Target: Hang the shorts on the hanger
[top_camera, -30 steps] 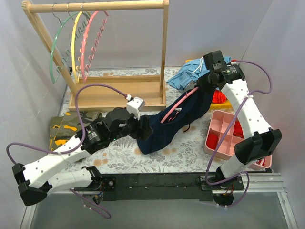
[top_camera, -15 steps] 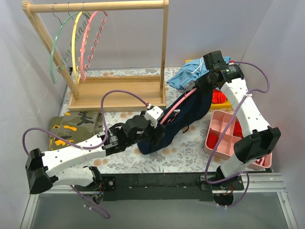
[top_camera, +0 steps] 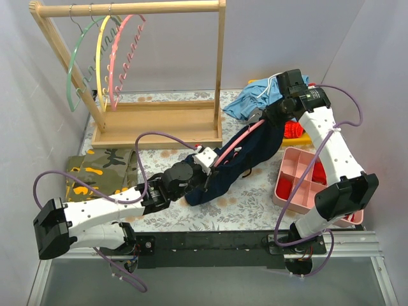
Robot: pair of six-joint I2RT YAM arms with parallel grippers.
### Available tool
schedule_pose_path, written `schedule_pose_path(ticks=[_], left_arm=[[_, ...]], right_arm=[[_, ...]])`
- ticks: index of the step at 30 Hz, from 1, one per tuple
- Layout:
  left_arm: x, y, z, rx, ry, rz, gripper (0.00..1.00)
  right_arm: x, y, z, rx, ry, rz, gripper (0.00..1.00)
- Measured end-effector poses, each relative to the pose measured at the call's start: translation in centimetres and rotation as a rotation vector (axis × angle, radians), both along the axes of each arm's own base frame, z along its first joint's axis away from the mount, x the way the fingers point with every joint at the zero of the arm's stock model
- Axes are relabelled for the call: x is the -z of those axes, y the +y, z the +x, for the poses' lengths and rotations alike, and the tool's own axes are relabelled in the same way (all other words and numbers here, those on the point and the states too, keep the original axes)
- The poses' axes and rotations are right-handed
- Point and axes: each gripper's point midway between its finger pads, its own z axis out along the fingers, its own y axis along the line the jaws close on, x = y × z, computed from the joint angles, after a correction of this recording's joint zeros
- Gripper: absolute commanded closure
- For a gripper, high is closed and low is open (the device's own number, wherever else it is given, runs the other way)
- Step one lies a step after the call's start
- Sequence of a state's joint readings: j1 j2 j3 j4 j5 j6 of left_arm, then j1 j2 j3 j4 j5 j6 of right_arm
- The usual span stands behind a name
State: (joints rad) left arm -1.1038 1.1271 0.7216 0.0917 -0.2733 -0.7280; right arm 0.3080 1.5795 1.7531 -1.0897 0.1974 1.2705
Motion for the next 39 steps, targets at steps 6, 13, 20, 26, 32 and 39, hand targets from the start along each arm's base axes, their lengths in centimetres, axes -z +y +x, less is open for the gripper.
schedule_pose_path(ticks=[6,13,20,26,32,39], left_arm=[[-1.8,0.4,-1.1,0.033,-0.001,-0.045,1.00],[-6.2,1.8,-2.5,0.035,0.048,-0.129,1.00],[-11.8,5.0,-4.2,0.002,0.078,-0.255,1.00],[-15.7,8.3,-4.5,-0.074,0.066,-0.316,1.00],[-18.4,11.5,-4.4,-0.162,0.042,-0.348,1.00],[-20.9,15.7,-4.0,-0.285,-0.018,-0.377,1.00]], right_arm=[[-0.4,0.9,-0.4,-0.102,-0.052,0.035,0.38],[-1.9,3.0,-2.0,-0.364,-0.159,0.051,0.16],[-7.1,3.3,-3.0,-0.510,-0.351,0.011,0.11],[-11.8,3.7,-3.9,-0.575,-0.510,0.009,0.10],[-14.6,3.4,-4.1,-0.592,-0.606,-0.028,0.09],[-14.0,2.5,-4.3,-0.587,-0.616,-0.082,0.09]])
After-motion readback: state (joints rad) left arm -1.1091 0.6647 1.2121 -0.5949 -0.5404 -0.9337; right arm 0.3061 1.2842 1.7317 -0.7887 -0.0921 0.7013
